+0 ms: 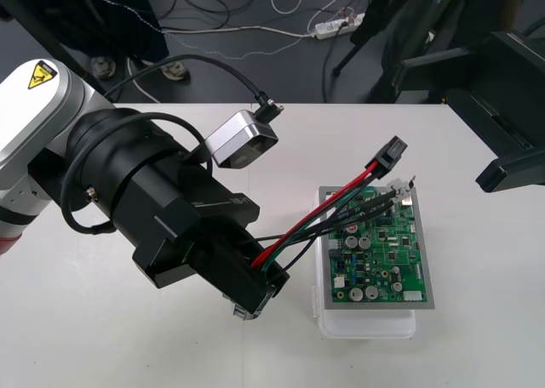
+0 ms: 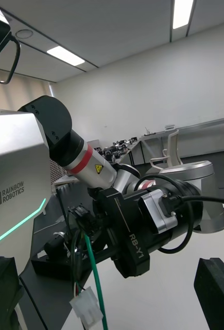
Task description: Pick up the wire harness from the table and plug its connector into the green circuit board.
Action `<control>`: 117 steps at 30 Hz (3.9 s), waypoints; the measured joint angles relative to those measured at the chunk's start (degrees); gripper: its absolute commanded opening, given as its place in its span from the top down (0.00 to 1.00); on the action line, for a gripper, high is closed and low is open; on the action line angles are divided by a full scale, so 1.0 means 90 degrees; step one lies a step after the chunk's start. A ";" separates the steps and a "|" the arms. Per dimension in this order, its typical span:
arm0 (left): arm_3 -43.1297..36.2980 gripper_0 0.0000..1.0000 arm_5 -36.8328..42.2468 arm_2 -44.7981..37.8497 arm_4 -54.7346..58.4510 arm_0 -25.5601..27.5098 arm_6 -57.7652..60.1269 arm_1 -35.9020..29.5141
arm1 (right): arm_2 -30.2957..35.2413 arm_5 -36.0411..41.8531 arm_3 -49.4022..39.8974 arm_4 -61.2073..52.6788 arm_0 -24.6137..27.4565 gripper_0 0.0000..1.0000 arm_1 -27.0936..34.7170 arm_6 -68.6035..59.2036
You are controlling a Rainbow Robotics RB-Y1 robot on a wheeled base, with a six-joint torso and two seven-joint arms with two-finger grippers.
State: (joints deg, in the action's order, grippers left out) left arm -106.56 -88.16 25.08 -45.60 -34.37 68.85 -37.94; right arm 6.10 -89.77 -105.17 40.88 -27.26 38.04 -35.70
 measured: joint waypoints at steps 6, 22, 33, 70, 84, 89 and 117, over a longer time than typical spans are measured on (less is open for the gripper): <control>0.0231 1.00 0.0000 -0.0017 0.0000 0.0000 0.0000 0.0118 | 0.0000 0.0000 -0.0099 -0.0004 -0.0022 0.00 -0.0137 0.0000; 0.0274 1.00 0.0000 -0.0017 0.0017 0.0000 0.0000 0.0120 | -0.0059 0.0000 -0.0139 0.0480 -0.0230 0.00 -0.0754 0.0000; 0.0275 1.00 0.0000 -0.0017 0.0060 0.0001 0.0000 0.0134 | -0.0477 0.0000 -0.0138 0.0480 -0.0342 0.00 -0.0859 0.0000; 0.0276 1.00 0.0000 -0.0017 0.0139 0.0002 0.0000 0.0139 | -0.0478 0.0000 -0.0136 0.0428 -0.0392 1.00 -0.0940 0.0000; 0.0277 0.00 0.0000 -0.0034 0.0155 0.0007 -0.0004 0.0139 | -0.0478 0.0000 -0.0136 0.0427 -0.0392 1.00 -0.0940 0.0000; 0.0277 0.00 0.0000 -0.0234 0.0081 0.0009 -0.0014 0.0137 | -0.0478 0.0000 -0.0136 0.0427 -0.0392 1.00 -0.0940 0.0000; -0.1028 0.00 0.1717 -0.2773 -0.0751 0.1698 -0.0465 -0.0357 | -0.0481 0.0000 -0.0133 0.0426 -0.0398 1.00 -0.0945 0.0000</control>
State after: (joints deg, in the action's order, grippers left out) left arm -115.81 -72.71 0.12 -52.36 -19.08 64.67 -41.15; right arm 1.78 -89.78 -106.37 44.72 -30.84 29.53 -35.70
